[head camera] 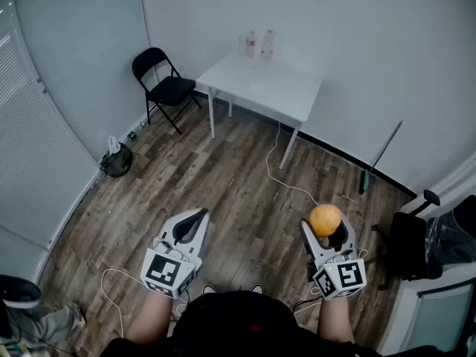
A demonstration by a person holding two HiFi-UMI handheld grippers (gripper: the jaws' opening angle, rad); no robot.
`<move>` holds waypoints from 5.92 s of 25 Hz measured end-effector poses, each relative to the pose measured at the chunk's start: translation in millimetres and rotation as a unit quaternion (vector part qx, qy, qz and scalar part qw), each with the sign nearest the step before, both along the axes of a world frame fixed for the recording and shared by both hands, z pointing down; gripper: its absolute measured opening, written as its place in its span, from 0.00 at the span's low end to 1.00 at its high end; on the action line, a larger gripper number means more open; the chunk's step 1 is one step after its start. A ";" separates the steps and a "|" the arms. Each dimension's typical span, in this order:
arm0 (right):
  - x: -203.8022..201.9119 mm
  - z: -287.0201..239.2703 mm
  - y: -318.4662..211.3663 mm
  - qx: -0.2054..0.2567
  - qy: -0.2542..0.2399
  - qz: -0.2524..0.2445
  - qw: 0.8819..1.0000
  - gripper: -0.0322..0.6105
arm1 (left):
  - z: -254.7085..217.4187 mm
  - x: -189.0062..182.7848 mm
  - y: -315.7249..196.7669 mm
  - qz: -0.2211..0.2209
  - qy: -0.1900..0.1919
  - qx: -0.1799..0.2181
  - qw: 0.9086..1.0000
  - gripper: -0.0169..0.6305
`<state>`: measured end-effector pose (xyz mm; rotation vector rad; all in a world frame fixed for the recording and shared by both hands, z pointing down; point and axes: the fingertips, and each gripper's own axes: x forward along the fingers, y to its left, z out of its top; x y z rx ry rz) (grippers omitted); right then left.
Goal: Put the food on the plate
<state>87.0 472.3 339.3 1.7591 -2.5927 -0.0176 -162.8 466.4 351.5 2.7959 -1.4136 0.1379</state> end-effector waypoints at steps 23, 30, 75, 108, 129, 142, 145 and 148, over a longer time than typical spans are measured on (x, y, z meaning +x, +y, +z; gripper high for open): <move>33.0 31.1 -16.7 -0.035 -0.037 -0.048 0.998 0.61 | 27.4 40.3 -14.0 -0.018 -0.015 -0.025 0.999 0.06; 93.2 51.8 -26.7 -0.056 -0.066 -0.079 0.993 0.61 | 33.2 96.2 -6.2 -0.048 -0.006 -0.047 0.998 0.06; 20.2 66.1 -446.7 -0.080 -0.032 -0.064 0.994 0.61 | 39.6 51.5 -462.9 0.008 0.000 -0.045 0.999 0.06; 92.1 109.9 -848.8 -0.128 -0.052 -0.190 0.972 0.61 | 66.8 134.0 -800.2 -0.104 -0.017 -0.087 0.991 0.06; -25.6 291.1 -1038.2 -0.291 0.047 -0.143 0.945 0.61 | 106.6 43.9 -911.8 -0.097 0.040 -0.134 0.985 0.06; -59.8 390.7 -1073.6 -0.365 0.135 -0.127 0.913 0.61 | 142.6 14.1 -920.6 -0.108 0.054 -0.191 0.974 0.06; -58.2 399.3 -1076.2 -0.364 0.173 -0.112 0.908 0.61 | 144.2 11.2 -916.9 -0.110 0.054 -0.191 0.974 0.06; -59.0 404.0 -1079.7 -0.359 0.204 -0.106 0.904 0.61 | 146.8 8.1 -914.8 -0.109 0.049 -0.192 0.974 0.06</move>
